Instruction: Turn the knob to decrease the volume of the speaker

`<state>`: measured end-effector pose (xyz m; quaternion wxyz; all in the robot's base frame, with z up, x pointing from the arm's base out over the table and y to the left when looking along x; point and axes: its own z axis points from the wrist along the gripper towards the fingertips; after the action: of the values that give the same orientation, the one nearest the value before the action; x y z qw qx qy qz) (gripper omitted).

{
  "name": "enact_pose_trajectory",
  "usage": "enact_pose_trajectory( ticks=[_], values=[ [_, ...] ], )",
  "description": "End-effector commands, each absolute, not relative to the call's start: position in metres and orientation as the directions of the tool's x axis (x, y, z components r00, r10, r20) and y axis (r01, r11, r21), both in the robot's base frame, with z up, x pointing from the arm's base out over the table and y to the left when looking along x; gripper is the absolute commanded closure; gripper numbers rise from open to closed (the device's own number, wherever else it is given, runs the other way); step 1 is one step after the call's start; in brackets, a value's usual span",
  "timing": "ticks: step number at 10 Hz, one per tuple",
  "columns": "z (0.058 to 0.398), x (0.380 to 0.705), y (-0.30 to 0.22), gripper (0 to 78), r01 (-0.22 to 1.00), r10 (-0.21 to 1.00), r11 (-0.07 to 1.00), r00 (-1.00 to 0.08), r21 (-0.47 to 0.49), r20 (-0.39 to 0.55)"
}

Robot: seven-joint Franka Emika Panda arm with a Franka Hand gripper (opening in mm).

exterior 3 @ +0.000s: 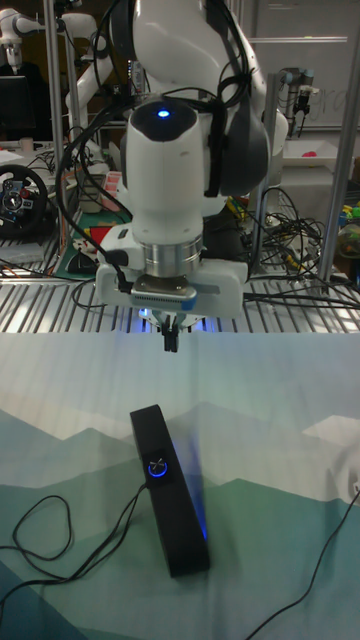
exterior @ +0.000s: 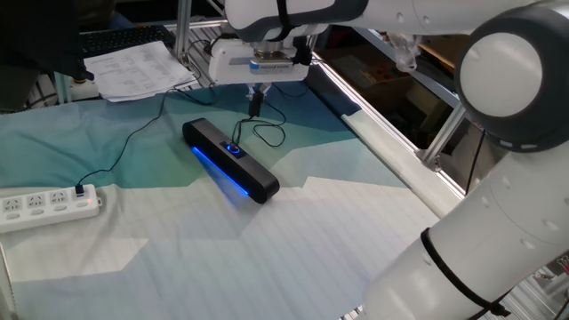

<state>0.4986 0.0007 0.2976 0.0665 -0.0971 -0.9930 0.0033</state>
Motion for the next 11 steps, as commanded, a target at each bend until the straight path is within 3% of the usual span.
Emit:
enact_pose_trajectory(
  ticks=[1,11],
  values=[
    [0.298,0.5,0.0,77.6,0.207,0.208,0.978,-0.97,-0.021,0.129],
    [0.252,0.522,-0.009,77.6,0.303,0.304,0.953,-0.949,-0.02,0.089]
  ],
)
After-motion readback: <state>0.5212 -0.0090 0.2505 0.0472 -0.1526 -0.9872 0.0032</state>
